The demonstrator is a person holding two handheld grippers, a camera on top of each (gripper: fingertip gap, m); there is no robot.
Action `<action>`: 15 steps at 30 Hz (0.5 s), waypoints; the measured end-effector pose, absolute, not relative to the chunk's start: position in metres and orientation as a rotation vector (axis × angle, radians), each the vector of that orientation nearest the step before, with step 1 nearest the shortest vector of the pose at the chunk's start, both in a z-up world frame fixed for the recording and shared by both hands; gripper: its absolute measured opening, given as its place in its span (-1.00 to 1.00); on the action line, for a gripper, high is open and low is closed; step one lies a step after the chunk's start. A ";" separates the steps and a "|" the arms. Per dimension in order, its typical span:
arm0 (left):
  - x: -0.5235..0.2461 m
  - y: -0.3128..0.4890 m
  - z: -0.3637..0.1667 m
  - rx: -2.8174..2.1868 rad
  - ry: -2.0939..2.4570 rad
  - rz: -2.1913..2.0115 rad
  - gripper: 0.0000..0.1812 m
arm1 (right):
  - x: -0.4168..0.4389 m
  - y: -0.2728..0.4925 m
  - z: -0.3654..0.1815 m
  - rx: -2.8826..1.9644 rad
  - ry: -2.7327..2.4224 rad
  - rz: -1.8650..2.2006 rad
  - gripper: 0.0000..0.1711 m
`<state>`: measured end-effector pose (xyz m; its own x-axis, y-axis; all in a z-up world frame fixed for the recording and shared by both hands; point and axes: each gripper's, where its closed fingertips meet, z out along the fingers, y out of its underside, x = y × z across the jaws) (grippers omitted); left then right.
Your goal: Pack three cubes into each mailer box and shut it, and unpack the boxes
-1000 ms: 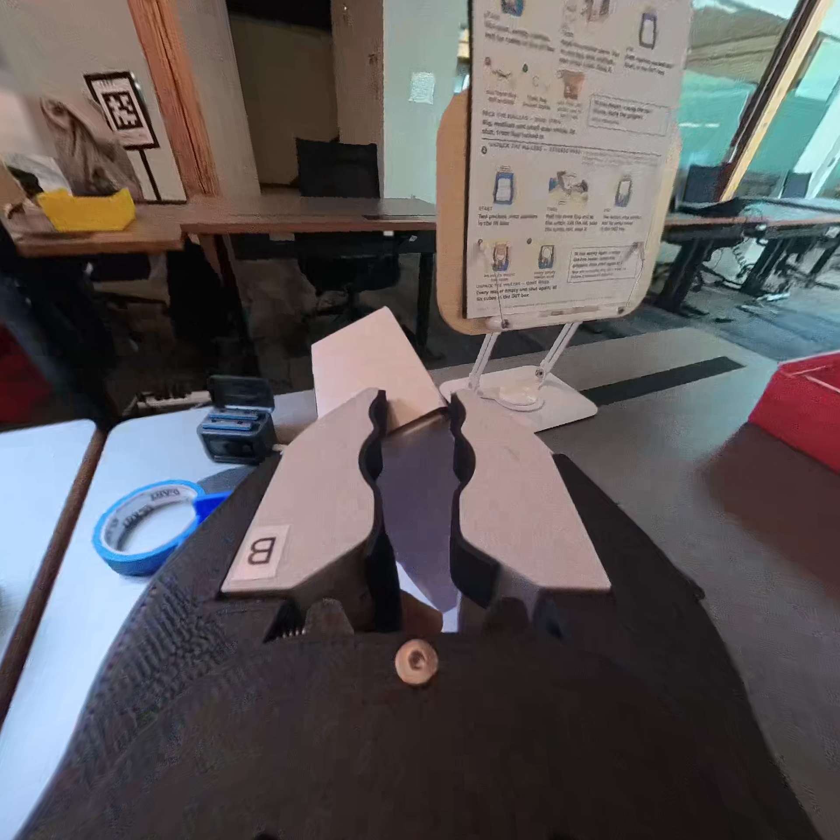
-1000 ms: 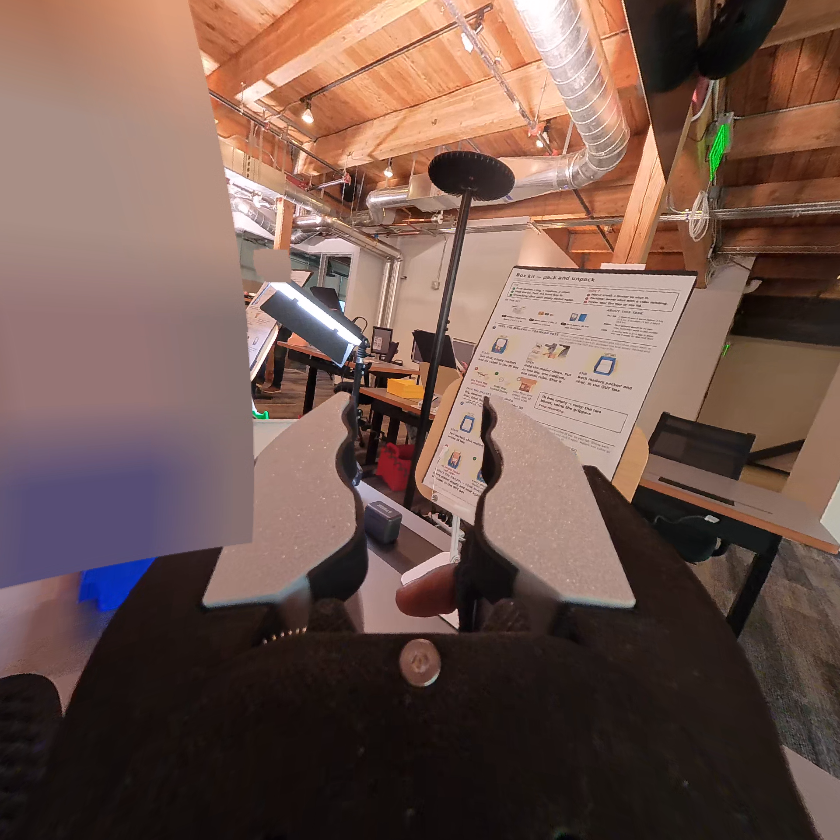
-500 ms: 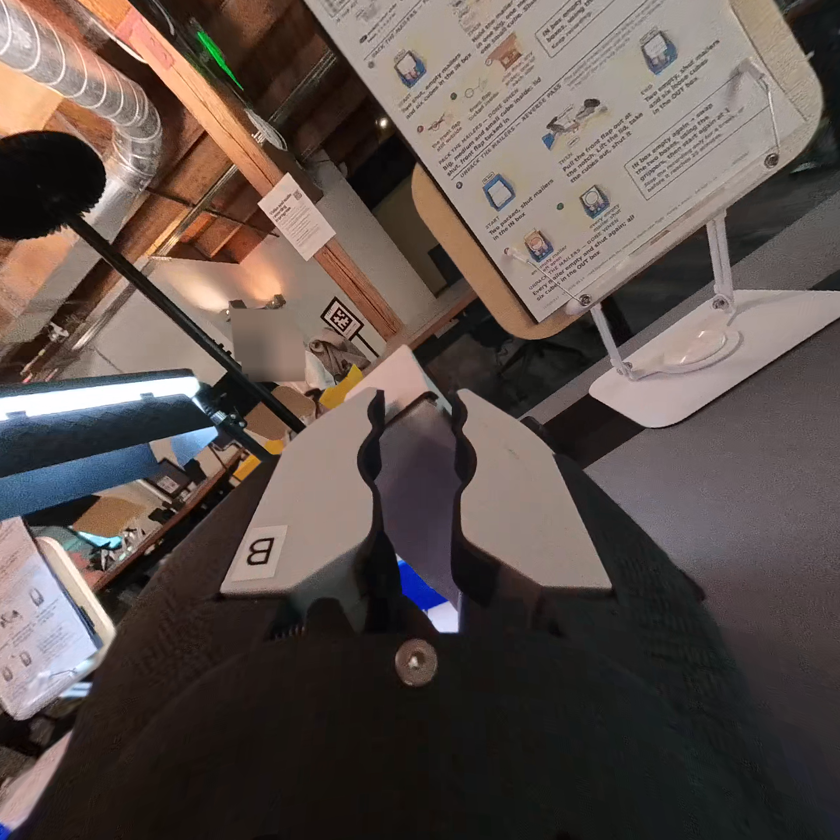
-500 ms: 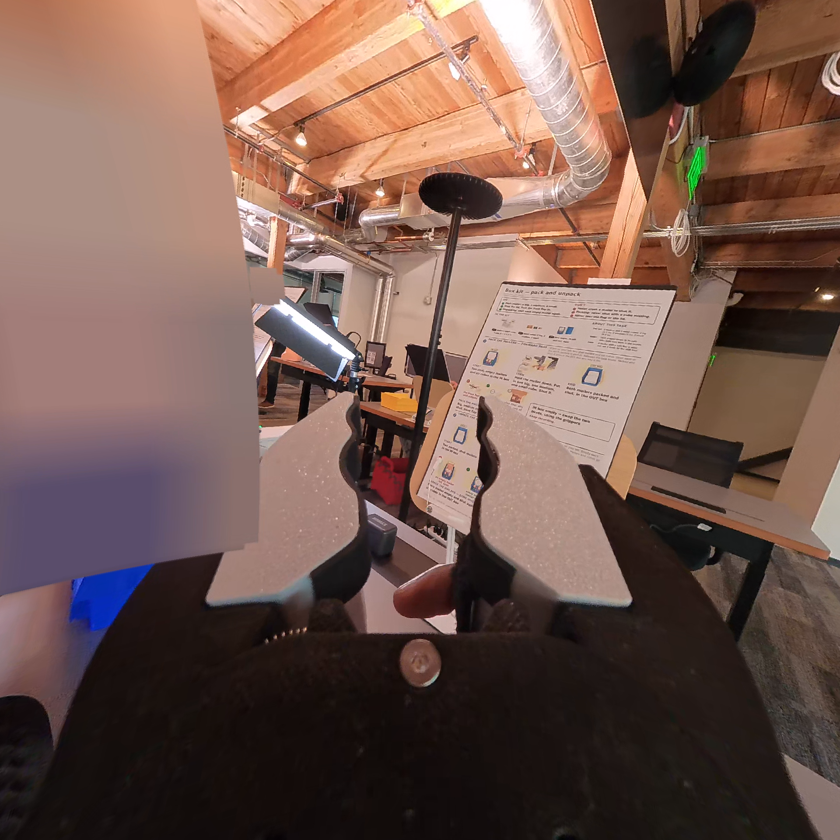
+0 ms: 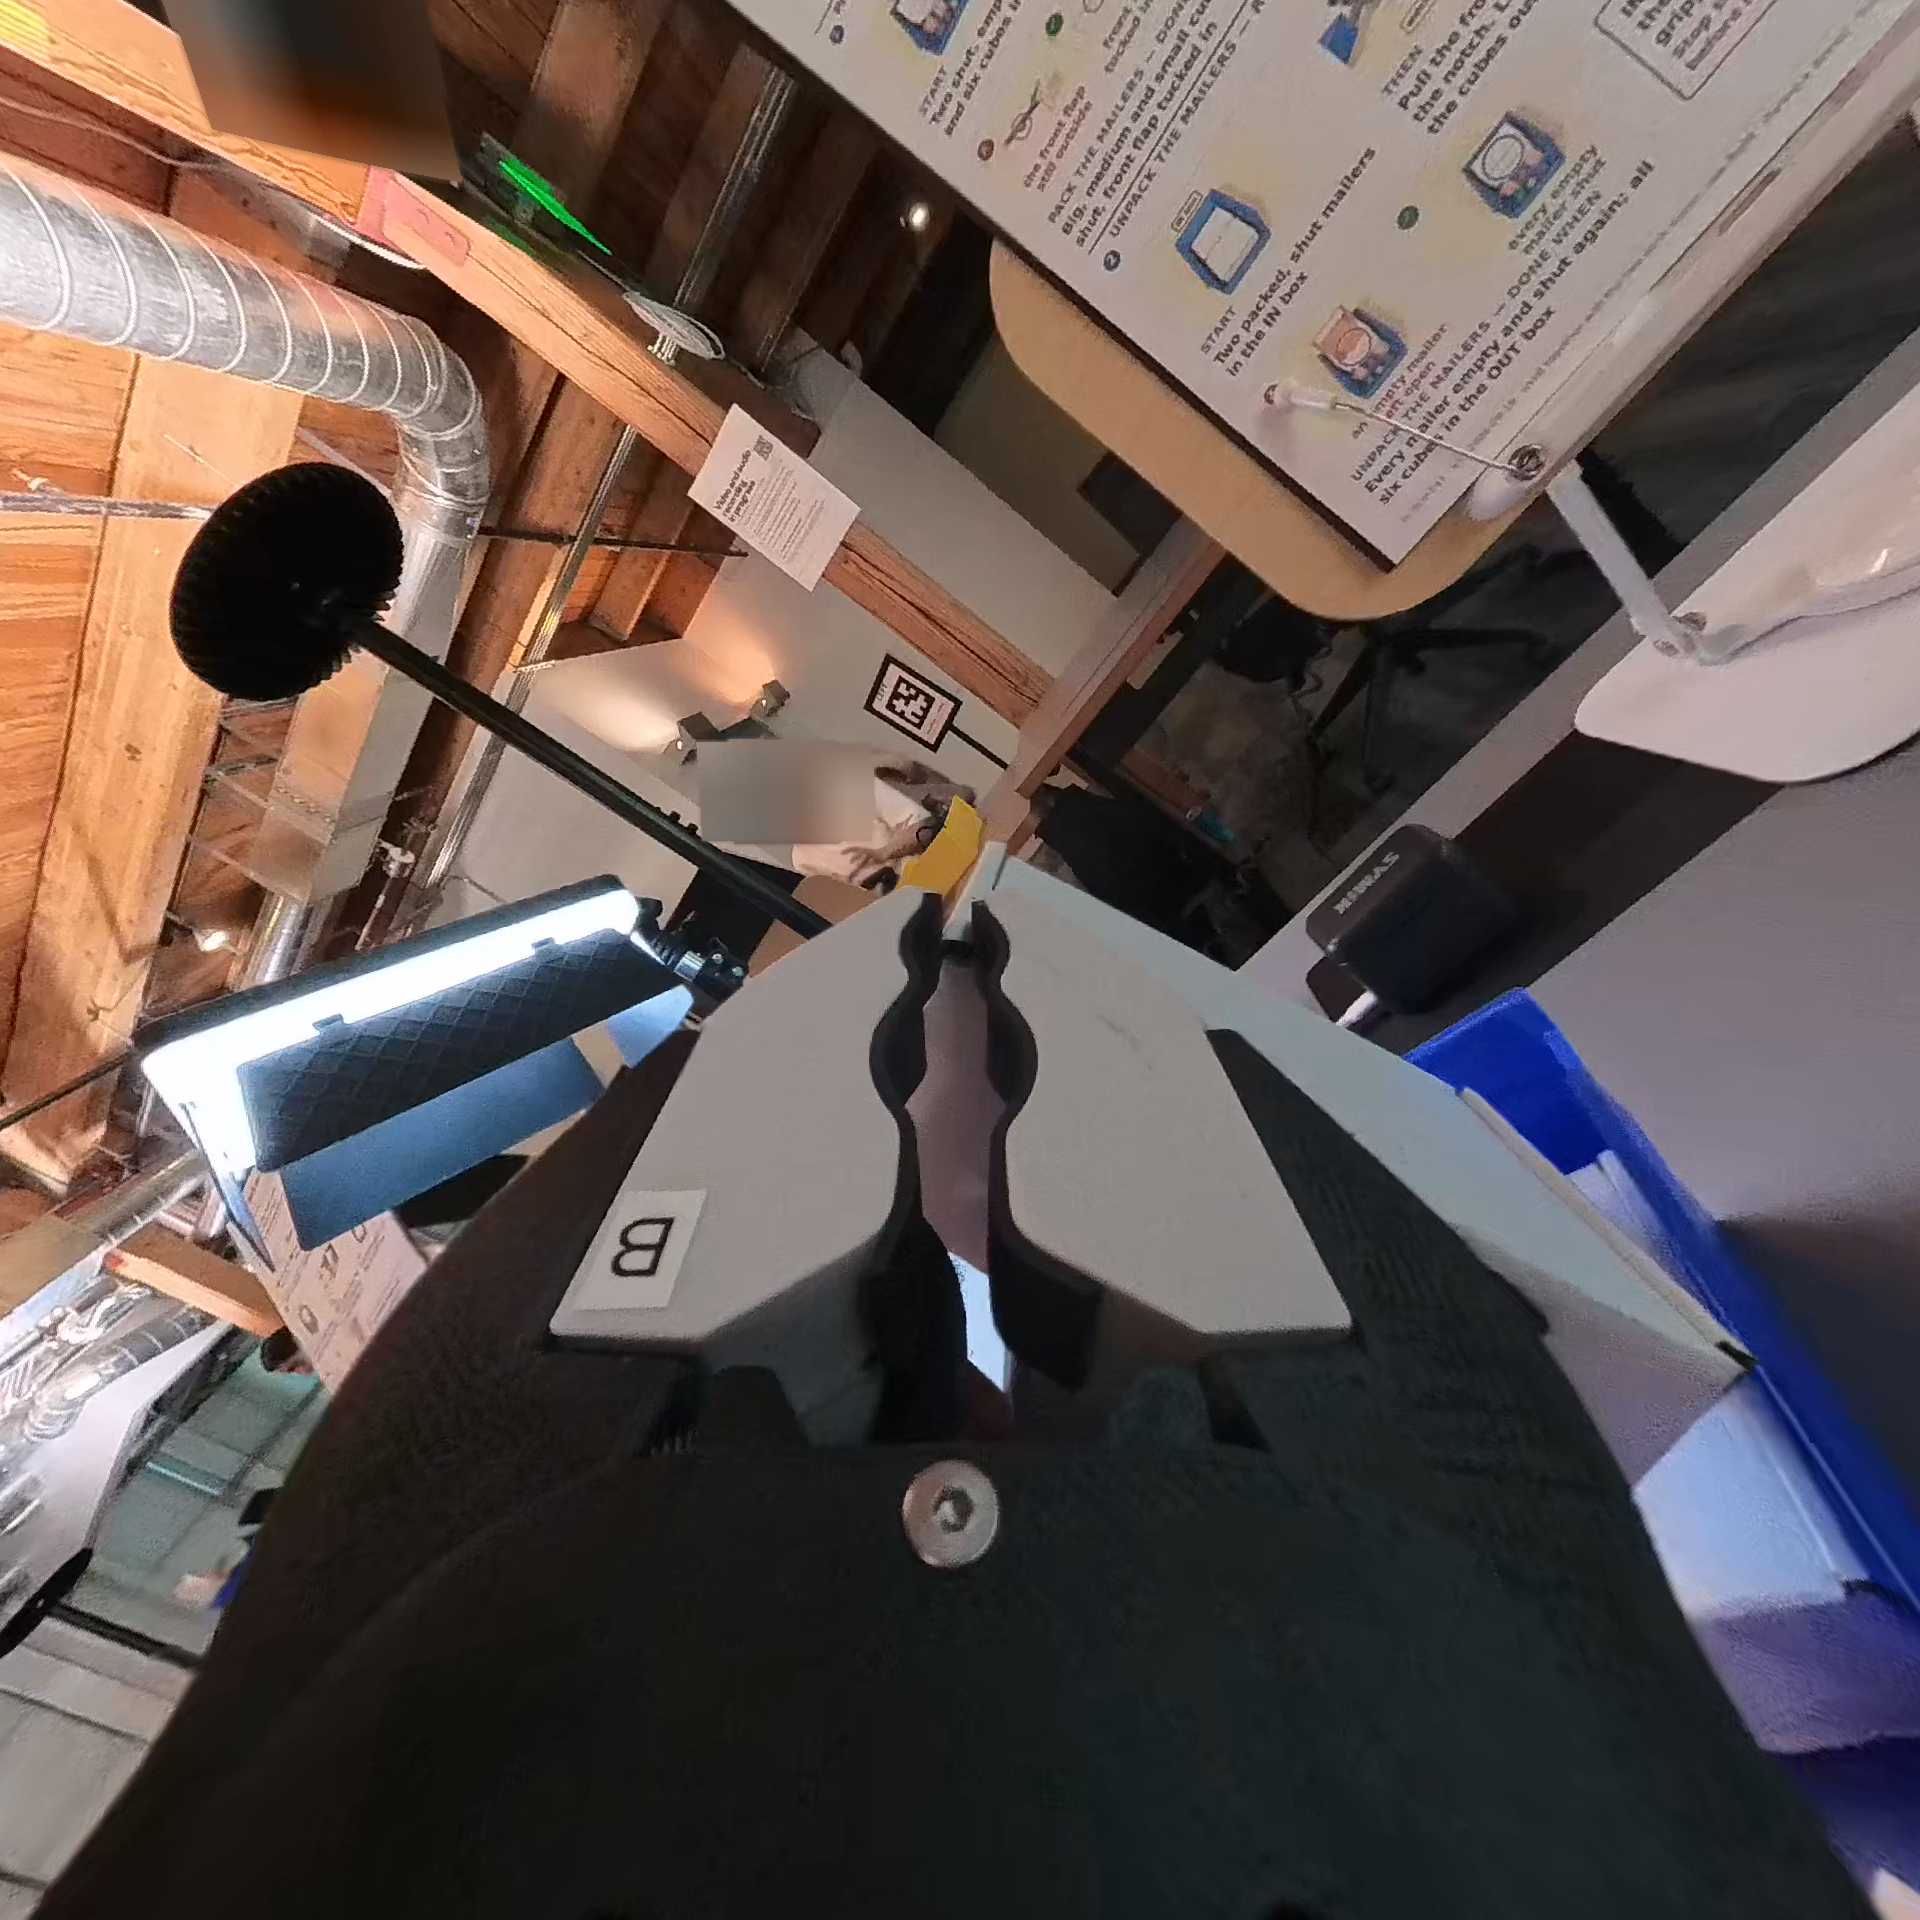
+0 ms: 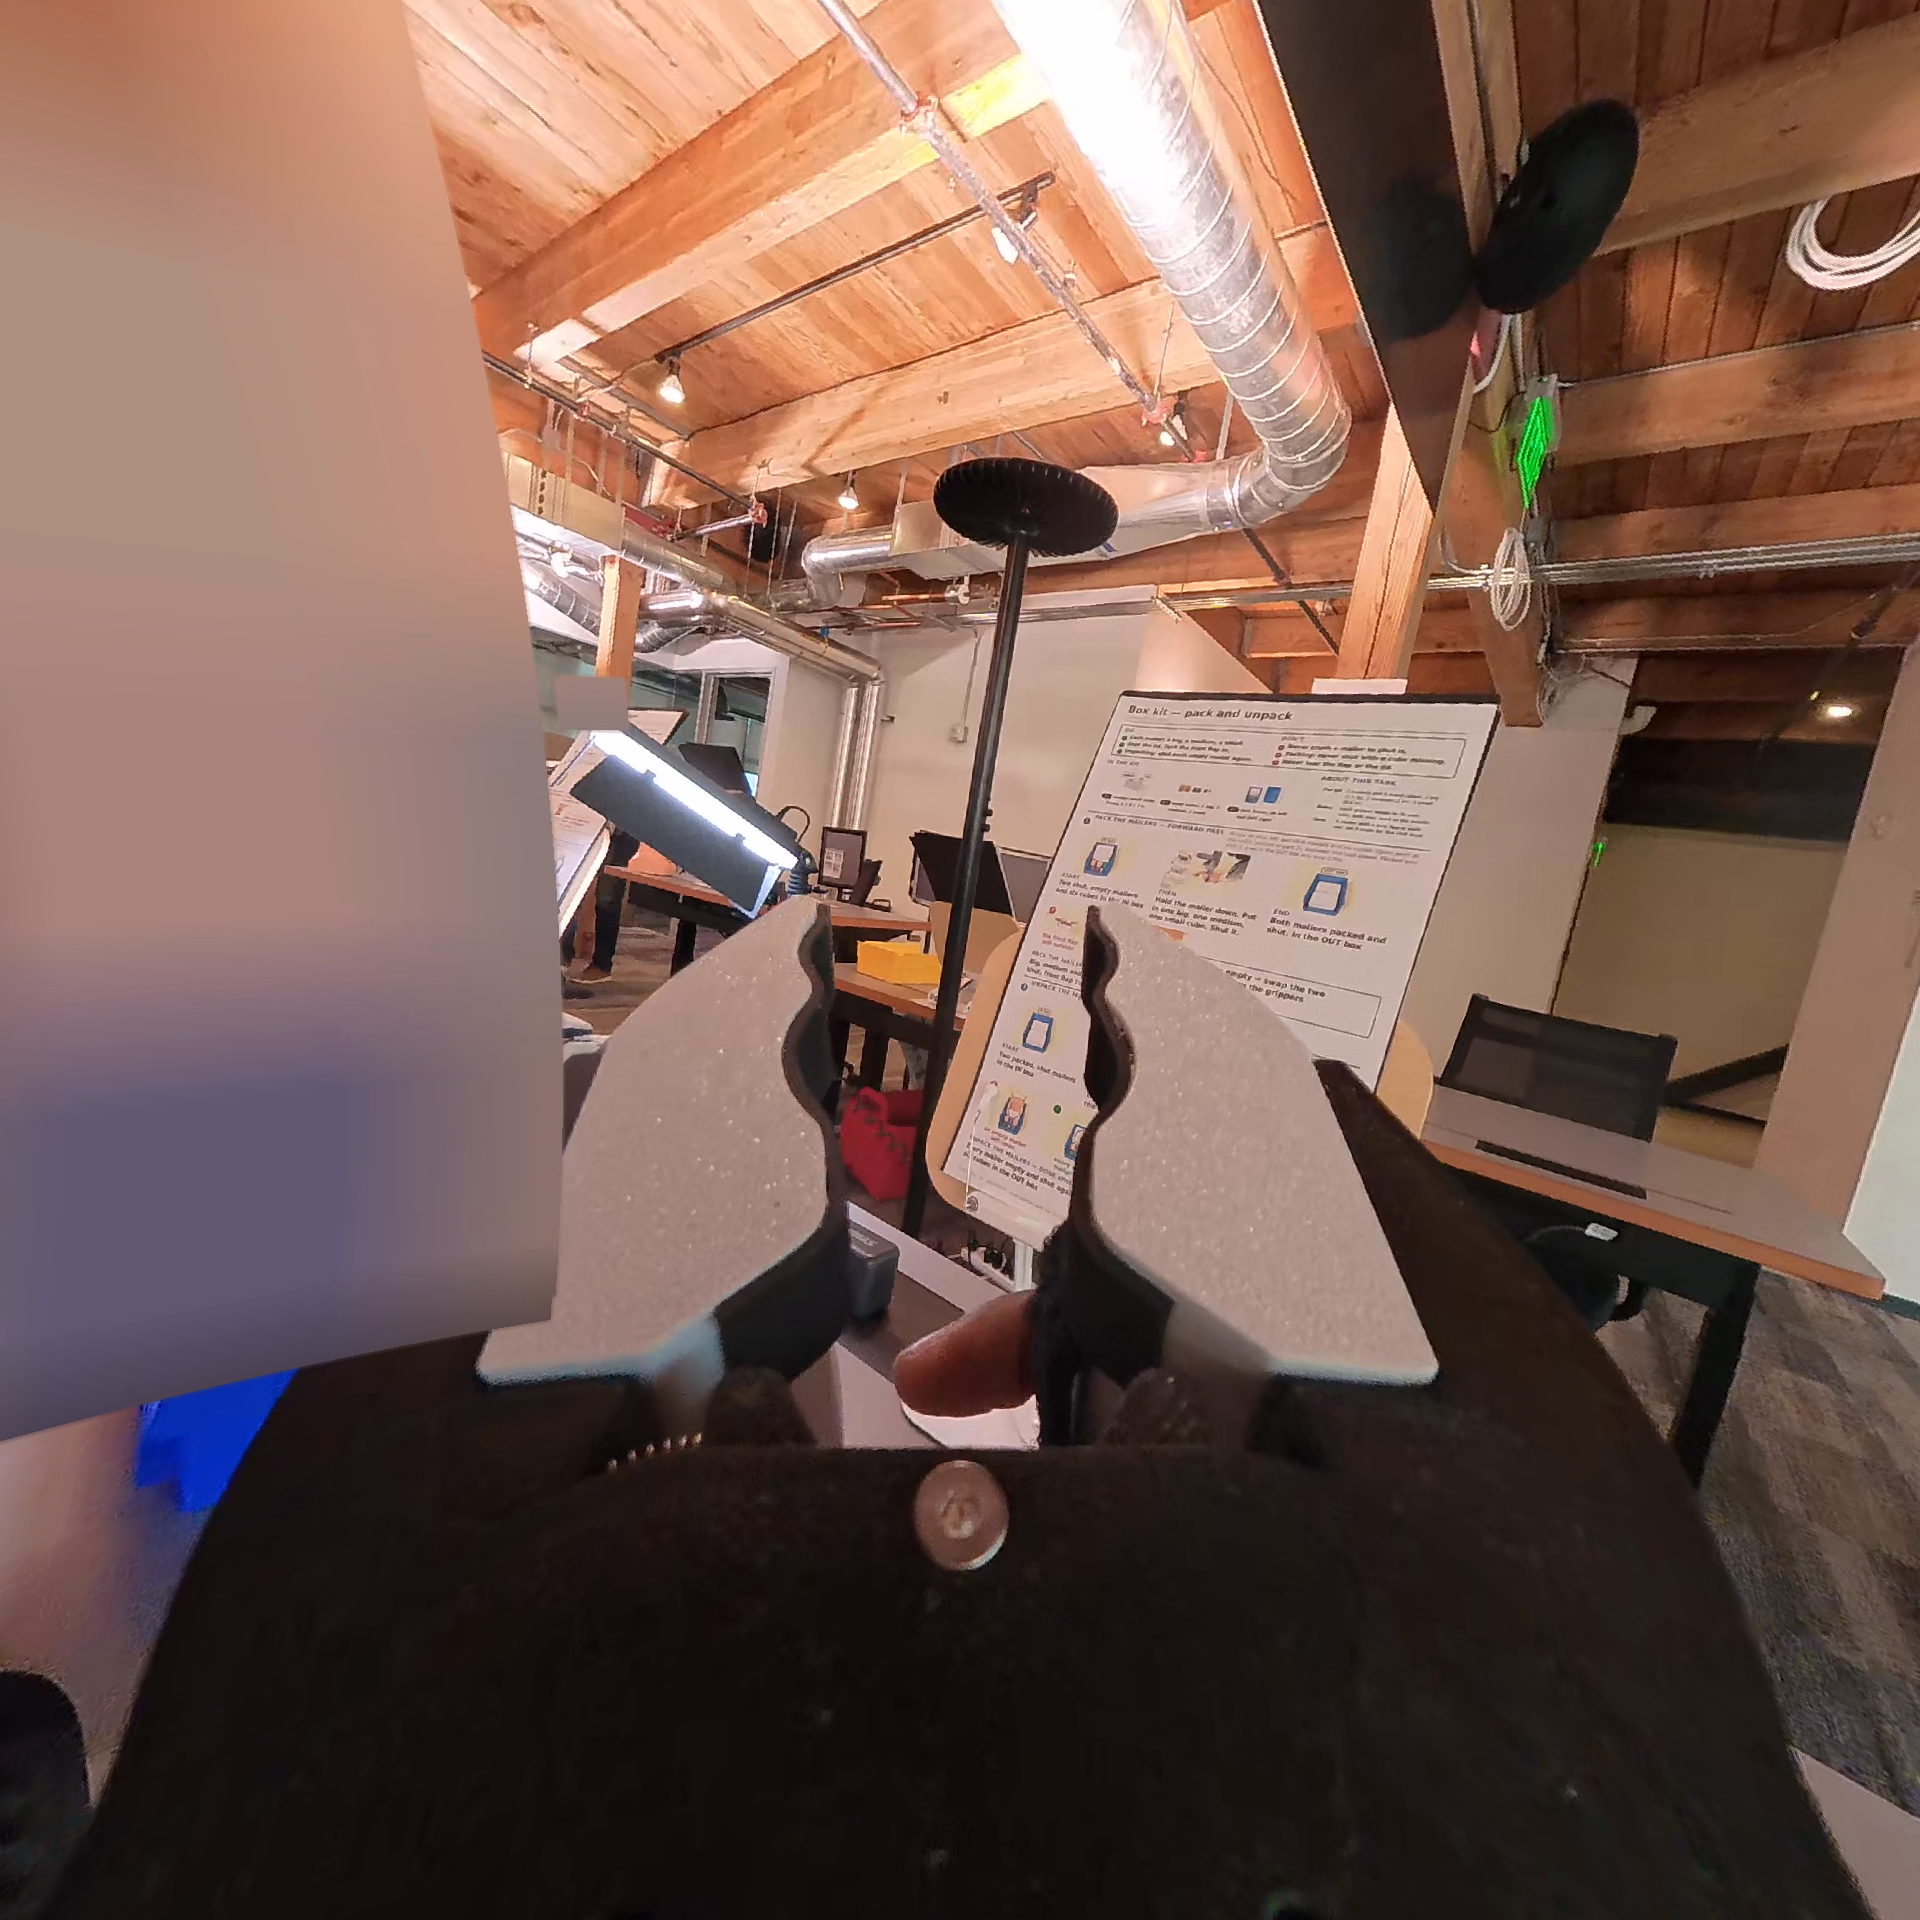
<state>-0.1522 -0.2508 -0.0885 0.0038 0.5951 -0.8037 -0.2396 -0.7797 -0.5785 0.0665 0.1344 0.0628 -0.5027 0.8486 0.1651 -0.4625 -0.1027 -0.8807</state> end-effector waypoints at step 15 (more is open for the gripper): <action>-0.084 -0.246 0.000 -1.283 -0.335 1.940 -0.94 | 0.064 0.130 0.060 -0.488 -1.231 1.761 -0.48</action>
<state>-0.0842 -0.2461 -0.0003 -0.1947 0.7200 -0.6661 -0.4548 -0.6680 -0.5890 0.0636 0.1299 0.0597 -0.5131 0.8415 0.1694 -0.4478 -0.0940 -0.8892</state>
